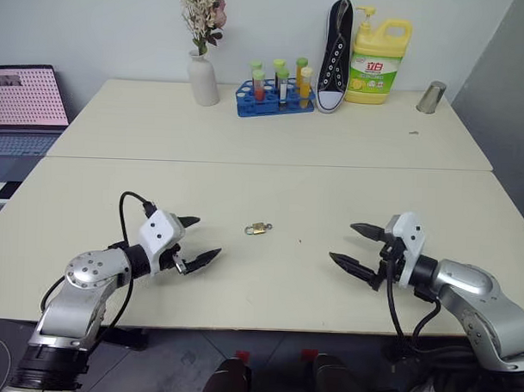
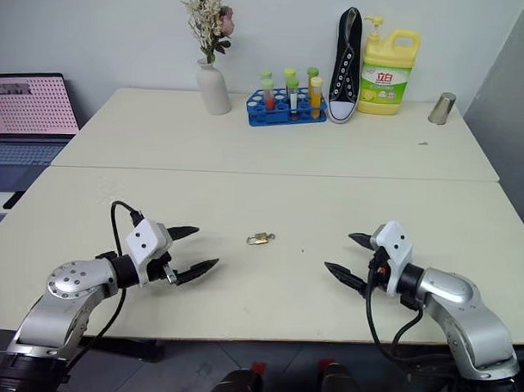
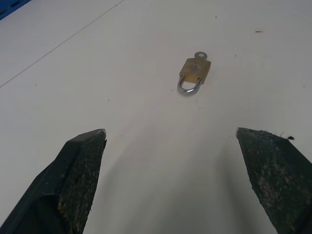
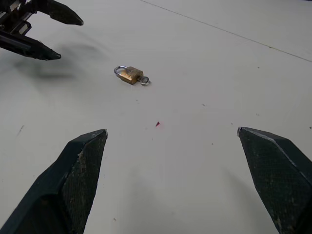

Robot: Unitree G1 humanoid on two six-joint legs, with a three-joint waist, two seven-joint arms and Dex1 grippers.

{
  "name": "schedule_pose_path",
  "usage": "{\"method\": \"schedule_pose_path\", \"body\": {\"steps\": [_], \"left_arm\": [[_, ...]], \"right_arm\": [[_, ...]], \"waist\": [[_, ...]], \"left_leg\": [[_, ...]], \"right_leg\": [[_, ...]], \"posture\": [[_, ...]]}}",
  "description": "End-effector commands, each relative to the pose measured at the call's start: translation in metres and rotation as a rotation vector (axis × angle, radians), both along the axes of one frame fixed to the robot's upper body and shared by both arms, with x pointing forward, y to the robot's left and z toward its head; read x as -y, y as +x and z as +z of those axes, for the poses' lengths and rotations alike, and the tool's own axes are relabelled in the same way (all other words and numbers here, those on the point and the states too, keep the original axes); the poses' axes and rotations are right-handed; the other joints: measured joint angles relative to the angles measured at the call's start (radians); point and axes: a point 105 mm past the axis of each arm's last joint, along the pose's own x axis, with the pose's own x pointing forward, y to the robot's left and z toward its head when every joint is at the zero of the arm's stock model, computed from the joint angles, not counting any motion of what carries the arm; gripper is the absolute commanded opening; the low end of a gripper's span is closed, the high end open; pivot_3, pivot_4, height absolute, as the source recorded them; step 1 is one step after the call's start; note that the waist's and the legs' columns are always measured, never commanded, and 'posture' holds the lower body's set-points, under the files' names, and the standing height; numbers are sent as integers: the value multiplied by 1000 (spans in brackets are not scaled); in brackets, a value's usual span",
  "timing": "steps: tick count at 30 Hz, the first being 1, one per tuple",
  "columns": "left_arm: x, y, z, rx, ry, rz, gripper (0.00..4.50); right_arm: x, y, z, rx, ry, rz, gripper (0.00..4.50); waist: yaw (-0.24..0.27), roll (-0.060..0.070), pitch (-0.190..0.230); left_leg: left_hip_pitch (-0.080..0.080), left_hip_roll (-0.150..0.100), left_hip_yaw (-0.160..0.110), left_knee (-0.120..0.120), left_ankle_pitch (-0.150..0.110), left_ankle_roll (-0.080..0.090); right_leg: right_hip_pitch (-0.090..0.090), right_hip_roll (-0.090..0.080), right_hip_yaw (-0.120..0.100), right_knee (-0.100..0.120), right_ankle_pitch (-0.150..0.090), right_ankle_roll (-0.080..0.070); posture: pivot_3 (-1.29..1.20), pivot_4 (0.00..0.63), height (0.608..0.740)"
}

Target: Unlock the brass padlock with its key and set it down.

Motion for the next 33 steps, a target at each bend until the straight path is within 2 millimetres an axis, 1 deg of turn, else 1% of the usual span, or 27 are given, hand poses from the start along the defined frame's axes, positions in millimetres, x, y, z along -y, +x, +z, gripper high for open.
{"method": "schedule_pose_path", "body": {"steps": [1, 9, 12, 13, 16, 19, 23, 26, 29, 33], "left_arm": [[9, -6, 9, 16, -9, -50, 4500], [12, -3, 8, -2, 3, -42, 4500], [22, -5, 6, -29, -15, -118, 4500], [26, -3, 6, -28, -22, -138, 4500], [33, 8, 5, -37, -54, -156, 4500], [39, 19, 3, -40, -45, -158, 4500], [47, 33, -1, -17, -20, -176, 4500], [58, 45, -9, -30, 6, -218, 4500], [63, 60, -16, -44, 24, -218, 4500], [71, 74, -27, -87, 34, -223, 4500]], "right_arm": [[-3, 1, 8, 35, 10, 7, 4476], [-1, 3, 6, 40, -2, -11, 4476], [-3, 5, 5, 33, 5, -30, 4476], [-4, 6, 5, 30, 5, -40, 4476], [-9, 4, 5, -10, 13, -40, 4476], [-15, -4, 1, -90, 11, -2, 4476], [-18, -7, 2, -108, 0, -9, 4476], [-23, -10, 5, -128, 4, -14, 4476], [-27, -12, 5, -149, 9, -20, 4476], [-30, -14, 5, -170, 12, -35, 4476]], "waist": [[0, 0, 0], [0, 0, 0], [1, 0, 0], [1, 0, 0], [2, 0, 0], [1, 0, 0], [1, 0, 0], [2, -1, 1], [3, -2, 1], [0, -2, 1]], "left_leg": [[0, 0, 0, 0, 0, 0], [0, 0, 0, 0, 0, 0], [0, 0, 0, 0, 0, 0], [0, 0, 0, 0, 0, 0], [0, -1, 0, 0, 0, 0], [-1, -1, 0, 0, 0, 0], [-1, -1, 0, 0, 0, 0], [-2, -2, 0, 0, 0, 0], [-2, -3, 0, 1, 0, 0], [-4, -4, 0, 1, 0, 0]], "right_leg": [[0, 0, 0, 0, 0, 0], [0, 0, 0, 0, 0, 0], [0, 0, 0, 0, 0, 0], [0, 0, 0, 0, 0, 0], [0, 0, 0, 0, 0, 0], [0, 0, 0, -1, 0, 0], [-1, 0, 0, 0, 0, 0], [-1, 0, -1, 0, 0, 0], [-1, 0, -1, -1, 0, 0], [-3, 1, -1, 0, 0, 0]], "posture": [[0, 150, 740], [0, 150, 740], [0, 150, 740], [0, 150, 740], [0, 150, 740], [0, 150, 740], [0, 150, 740], [0, 150, 740], [0, 150, 740], [0, 150, 740]]}}
